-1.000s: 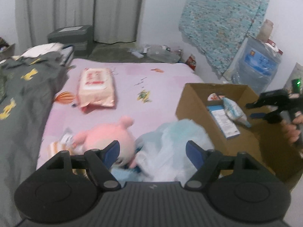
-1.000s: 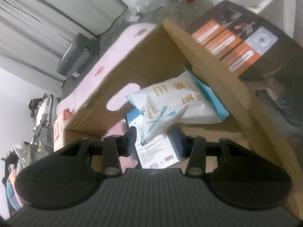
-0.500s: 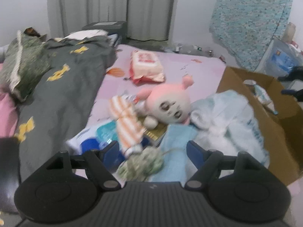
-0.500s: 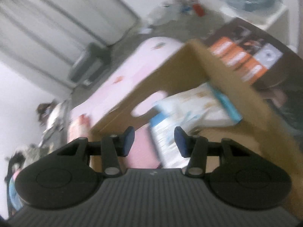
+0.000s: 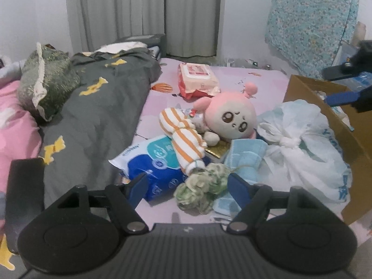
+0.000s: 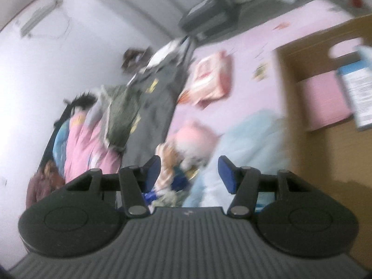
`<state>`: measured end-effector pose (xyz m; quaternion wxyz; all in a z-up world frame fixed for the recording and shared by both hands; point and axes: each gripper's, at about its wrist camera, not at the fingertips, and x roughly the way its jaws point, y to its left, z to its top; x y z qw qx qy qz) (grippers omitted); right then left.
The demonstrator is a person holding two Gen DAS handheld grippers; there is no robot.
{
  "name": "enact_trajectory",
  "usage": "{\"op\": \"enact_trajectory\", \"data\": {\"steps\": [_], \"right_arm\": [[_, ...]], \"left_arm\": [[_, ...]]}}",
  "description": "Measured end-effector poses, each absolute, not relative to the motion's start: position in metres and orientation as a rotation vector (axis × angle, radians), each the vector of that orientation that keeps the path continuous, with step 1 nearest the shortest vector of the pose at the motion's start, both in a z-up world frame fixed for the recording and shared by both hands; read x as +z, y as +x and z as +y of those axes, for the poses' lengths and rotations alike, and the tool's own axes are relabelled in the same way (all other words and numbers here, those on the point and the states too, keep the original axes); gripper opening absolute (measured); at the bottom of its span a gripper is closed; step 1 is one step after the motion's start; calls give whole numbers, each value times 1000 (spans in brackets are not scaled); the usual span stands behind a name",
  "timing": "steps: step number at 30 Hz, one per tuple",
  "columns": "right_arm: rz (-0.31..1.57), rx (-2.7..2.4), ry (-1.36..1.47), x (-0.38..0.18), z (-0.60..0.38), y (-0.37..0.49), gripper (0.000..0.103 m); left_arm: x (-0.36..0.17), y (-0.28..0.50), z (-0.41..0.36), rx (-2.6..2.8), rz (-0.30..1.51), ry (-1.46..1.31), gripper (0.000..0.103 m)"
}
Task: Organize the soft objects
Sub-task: 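Move the right tool back to the pile toward the blue wet-wipes pack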
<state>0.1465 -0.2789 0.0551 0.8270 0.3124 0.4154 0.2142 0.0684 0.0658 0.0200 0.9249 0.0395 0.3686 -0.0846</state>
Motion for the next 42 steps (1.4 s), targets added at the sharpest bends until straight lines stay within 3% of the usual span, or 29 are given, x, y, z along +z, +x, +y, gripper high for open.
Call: {"op": "enact_trajectory", "data": {"steps": [5, 12, 17, 26, 30, 40, 42], "right_arm": [[972, 533, 693, 38, -221, 169, 56], [1115, 659, 725, 0, -131, 191, 57], [1175, 721, 720, -14, -73, 212, 57], [1214, 579, 629, -45, -45, 248, 53], [1187, 511, 656, -49, -67, 246, 53], [1172, 509, 839, -68, -102, 234, 55], [1155, 525, 856, -64, -103, 230, 55]], "left_arm": [[14, 73, 82, -142, 746, 81, 73], [-5, 92, 115, -76, 818, 16, 42], [-8, 101, 129, -50, 821, 38, 30], [2, 130, 141, -117, 793, 95, 34], [0, 154, 139, -168, 820, 54, 51], [-27, 210, 126, -184, 943, -19, 55], [-31, 211, 127, -200, 971, -52, 47]]}}
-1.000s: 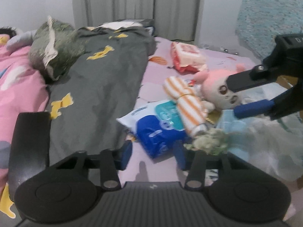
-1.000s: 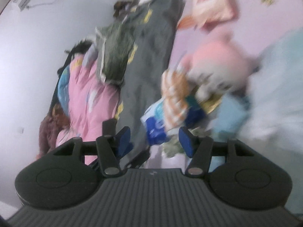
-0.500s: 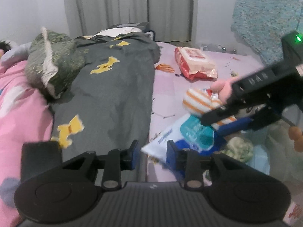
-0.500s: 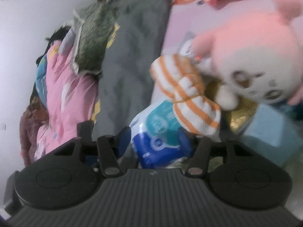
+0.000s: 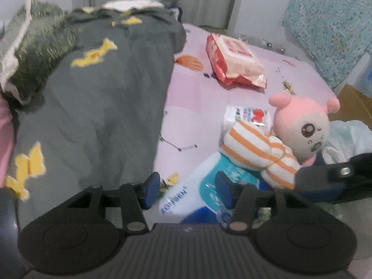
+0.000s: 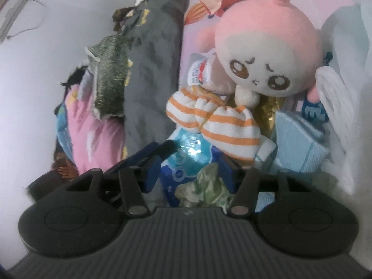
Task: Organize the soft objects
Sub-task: 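Move the right tool back to the pile toward the blue wet-wipes pack, then grasp the blue-and-white wet-wipes pack with the right tool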
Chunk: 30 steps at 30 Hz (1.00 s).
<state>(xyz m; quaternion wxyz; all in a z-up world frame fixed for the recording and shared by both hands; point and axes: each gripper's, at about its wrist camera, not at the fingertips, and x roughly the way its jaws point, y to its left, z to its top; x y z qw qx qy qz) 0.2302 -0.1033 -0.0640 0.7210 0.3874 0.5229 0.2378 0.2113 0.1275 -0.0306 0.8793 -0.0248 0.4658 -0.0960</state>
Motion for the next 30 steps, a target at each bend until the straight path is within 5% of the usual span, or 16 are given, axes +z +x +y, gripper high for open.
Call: {"op": "enact_trajectory", "data": {"steps": [14, 26, 30], "right_arm": [[1116, 755, 761, -24, -94, 182, 55], [1206, 561, 717, -69, -88, 186, 47], [1179, 499, 767, -76, -96, 196, 45]], "left_arm": [[-24, 151, 131, -160, 988, -67, 7], [-21, 121, 129, -185, 944, -57, 8], [-15, 125, 125, -199, 917, -52, 24]]}}
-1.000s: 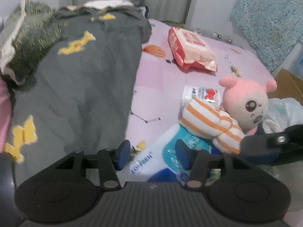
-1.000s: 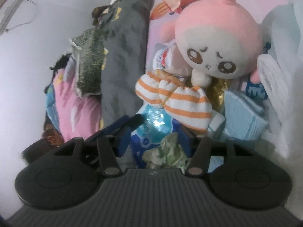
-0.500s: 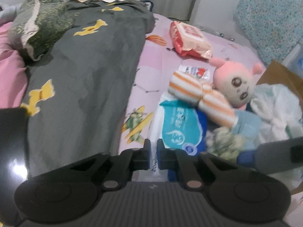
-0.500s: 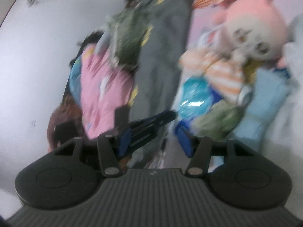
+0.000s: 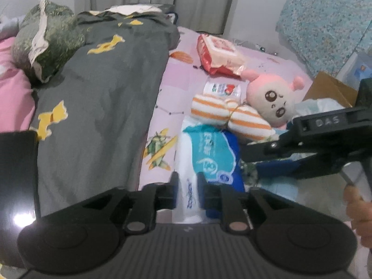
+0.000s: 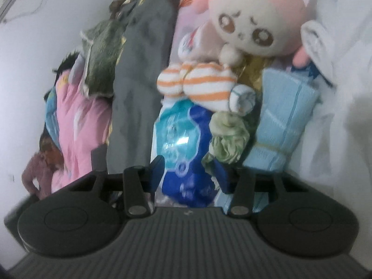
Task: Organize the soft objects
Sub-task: 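Grasp the blue-and-white wet-wipes pack with the right tool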
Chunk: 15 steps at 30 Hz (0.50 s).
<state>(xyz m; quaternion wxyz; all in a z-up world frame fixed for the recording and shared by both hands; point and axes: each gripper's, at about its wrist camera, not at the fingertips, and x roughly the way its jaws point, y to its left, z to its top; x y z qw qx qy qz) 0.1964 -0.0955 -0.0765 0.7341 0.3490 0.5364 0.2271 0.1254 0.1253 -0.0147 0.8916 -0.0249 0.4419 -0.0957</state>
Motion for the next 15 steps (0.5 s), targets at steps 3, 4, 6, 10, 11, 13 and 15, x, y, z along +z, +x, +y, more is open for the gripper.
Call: {"op": "enact_trajectory", "data": {"steps": [3, 4, 6, 10, 11, 13, 15], "right_arm": [[1178, 487, 768, -80, -94, 201, 45], [1178, 482, 765, -80, -93, 203, 45], [1174, 470, 761, -81, -90, 205, 41], [1167, 455, 769, -86, -93, 206, 38], [1166, 453, 771, -87, -94, 206, 38], [1166, 451, 765, -86, -95, 204, 37], [1165, 449, 752, -84, -92, 204, 37]], "left_arm": [[-21, 138, 122, -214, 948, -64, 39], [-26, 143, 121, -213, 978, -75, 39], [-35, 150, 122, -213, 1018, -110, 41], [-36, 146, 119, -223, 1011, -109, 24], [-35, 143, 119, -219, 1006, -96, 18], [-34, 136, 120, -209, 999, -83, 12], [-35, 128, 122, -213, 1002, -78, 8]]}}
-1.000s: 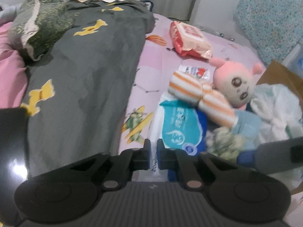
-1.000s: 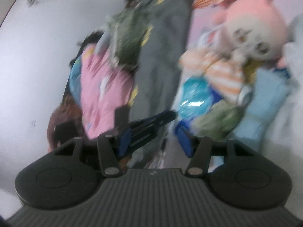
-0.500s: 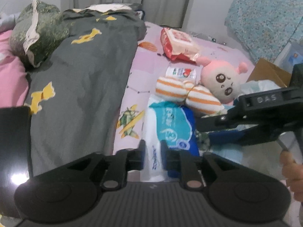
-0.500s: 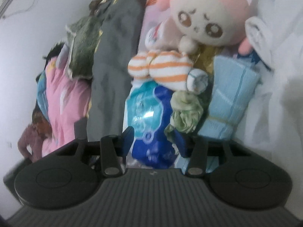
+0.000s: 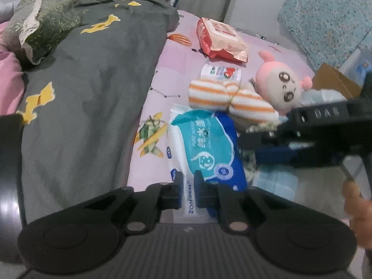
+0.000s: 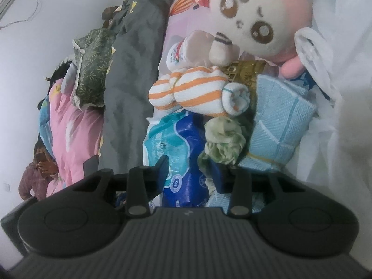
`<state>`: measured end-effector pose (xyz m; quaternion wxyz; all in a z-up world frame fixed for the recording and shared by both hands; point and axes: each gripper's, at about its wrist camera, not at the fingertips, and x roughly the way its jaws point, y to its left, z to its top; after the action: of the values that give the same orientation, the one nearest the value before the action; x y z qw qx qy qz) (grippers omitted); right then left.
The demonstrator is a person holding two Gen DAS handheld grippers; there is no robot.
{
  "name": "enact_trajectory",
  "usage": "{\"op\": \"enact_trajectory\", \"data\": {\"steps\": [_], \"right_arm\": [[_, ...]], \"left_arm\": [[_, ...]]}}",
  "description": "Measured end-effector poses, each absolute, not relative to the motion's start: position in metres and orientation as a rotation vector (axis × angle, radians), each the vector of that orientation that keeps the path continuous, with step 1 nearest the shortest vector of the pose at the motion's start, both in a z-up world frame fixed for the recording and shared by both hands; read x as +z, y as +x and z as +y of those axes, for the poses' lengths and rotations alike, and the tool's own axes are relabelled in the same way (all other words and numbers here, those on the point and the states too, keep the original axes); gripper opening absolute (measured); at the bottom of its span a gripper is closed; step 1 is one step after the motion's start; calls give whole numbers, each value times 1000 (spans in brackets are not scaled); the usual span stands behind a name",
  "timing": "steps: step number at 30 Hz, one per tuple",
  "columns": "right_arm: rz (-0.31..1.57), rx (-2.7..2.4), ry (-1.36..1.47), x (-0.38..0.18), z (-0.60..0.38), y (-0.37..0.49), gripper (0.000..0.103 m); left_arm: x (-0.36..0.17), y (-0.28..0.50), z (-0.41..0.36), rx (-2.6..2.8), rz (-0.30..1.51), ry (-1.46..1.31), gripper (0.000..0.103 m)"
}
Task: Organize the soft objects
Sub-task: 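Grasp the blue-and-white wet-wipes pack with the right tool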
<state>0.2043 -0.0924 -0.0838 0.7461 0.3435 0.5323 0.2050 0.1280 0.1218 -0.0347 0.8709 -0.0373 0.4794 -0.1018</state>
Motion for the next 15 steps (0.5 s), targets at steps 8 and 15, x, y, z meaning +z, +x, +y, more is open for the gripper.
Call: {"op": "enact_trajectory", "data": {"steps": [8, 15], "right_arm": [[1154, 462, 703, -72, -86, 202, 39], [1132, 547, 688, -41, -79, 186, 43]], "left_arm": [[-35, 101, 132, -228, 1008, -84, 7], [-35, 82, 142, -227, 1007, -83, 7]]}}
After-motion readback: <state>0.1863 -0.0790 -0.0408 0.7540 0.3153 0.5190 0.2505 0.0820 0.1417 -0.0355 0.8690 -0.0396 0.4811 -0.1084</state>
